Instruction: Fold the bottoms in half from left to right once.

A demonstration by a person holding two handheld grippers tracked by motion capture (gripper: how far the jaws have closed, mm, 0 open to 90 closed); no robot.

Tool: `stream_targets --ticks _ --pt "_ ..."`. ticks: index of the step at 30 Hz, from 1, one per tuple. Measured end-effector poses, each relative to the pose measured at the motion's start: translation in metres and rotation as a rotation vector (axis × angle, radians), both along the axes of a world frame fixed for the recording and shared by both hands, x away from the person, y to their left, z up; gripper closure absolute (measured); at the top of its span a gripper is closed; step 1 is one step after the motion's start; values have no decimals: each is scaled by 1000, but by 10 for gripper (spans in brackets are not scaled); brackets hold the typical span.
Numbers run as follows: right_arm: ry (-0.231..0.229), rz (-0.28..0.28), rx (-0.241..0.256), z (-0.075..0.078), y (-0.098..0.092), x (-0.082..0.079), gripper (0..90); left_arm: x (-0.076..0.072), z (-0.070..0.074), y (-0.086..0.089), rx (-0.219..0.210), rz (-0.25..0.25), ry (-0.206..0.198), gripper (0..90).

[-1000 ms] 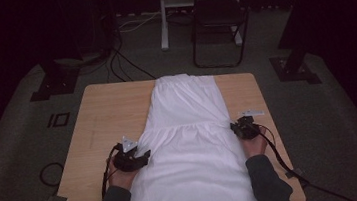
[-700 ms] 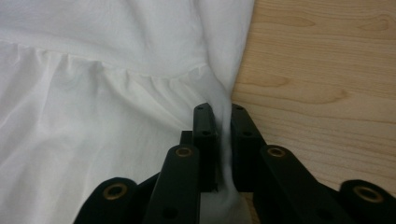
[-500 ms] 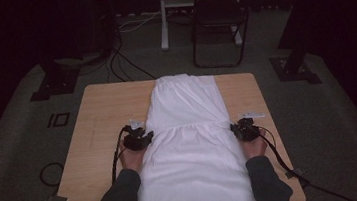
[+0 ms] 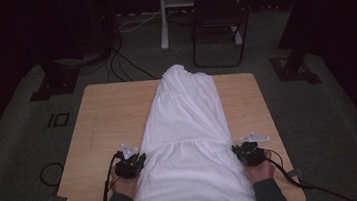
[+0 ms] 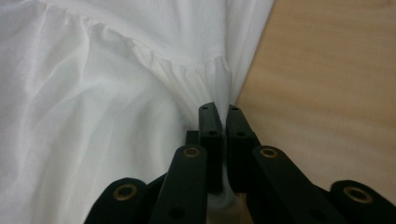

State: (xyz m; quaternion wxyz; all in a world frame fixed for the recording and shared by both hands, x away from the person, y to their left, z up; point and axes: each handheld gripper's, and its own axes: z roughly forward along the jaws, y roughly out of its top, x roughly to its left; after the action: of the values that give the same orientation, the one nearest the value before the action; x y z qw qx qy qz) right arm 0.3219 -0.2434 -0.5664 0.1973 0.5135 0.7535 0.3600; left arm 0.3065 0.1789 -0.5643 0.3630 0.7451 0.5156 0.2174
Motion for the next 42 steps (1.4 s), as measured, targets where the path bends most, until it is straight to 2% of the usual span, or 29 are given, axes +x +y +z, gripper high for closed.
stream_targets --ticks 4,6,8,9,10,11,12,14,15,16,17,19,21,22,25,27,28,29,30,32,34,38,39,40,41,42 --pt "22 26 4 0 -3 -23 876 -28 -1 -2 -1 2 0 819" --pt "39 43 -9 2 -3 -33 856 -37 -1 -3 3 -21 1 798" --pt "50 60 -15 5 -5 -38 737 -38 -1 -2 -10 -38 -3 679" --pt "50 60 -15 5 -5 -38 737 -38 -1 -2 -10 -38 -3 627" --pt "36 71 -5 7 -7 -39 648 -32 2 0 -28 -45 -15 627" --pt "-9 75 54 15 -12 -36 550 -28 6 1 -41 -44 -25 561" --pt "-24 69 63 20 -13 -32 533 -24 10 1 -58 -48 -38 541" --pt "-60 85 81 29 -12 -21 526 -14 20 1 -64 -63 -74 526" --pt "-60 85 81 29 -12 -21 526 -14 20 1 -64 -63 -74 514" --pt "-75 95 79 33 -10 -13 530 -3 26 -2 -65 -77 -87 514" --pt "-81 101 81 37 -4 2 567 2 28 -3 -66 -85 -80 491" --pt "-85 117 97 39 3 20 611 12 27 -8 -58 -82 -80 491" --pt "-74 123 97 38 12 41 617 21 22 -13 -57 -90 -58 490" --pt "-57 131 114 36 16 52 608 24 20 -16 -49 -86 -52 490" --pt "-25 131 114 27 28 77 538 27 13 -21 -36 -90 -37 484" --pt "4 126 95 20 35 88 518 26 9 -22 -34 -88 -32 479" --pt "11 131 92 18 37 91 519 26 8 -22 -38 -87 -31 478" --pt "23 137 83 16 39 93 570 26 8 -22 -37 -86 -30 476" --pt "33 142 65 15 41 93 684 26 7 -21 -36 -85 -31 474" --pt "10 149 34 17 41 90 874 25 6 -20 -42 -81 -31 472" --pt "-45 123 15 27 37 82 892 23 5 -19 -42 -81 -33 465" --pt "-150 -8 -2 46 17 70 893 21 2 -19 -46 -87 -22 448" --pt "-155 -35 -2 46 12 70 892 20 2 -19 -45 -92 -28 444" --pt "-140 -51 4 43 8 71 892 20 2 -20 -40 -97 -31 442" --pt "-114 -55 -1 39 6 74 891 20 2 -21 -35 -100 -30 438" --pt "-114 -55 -1 39 6 74 891 20 2 -21 -35 -100 -30 438"
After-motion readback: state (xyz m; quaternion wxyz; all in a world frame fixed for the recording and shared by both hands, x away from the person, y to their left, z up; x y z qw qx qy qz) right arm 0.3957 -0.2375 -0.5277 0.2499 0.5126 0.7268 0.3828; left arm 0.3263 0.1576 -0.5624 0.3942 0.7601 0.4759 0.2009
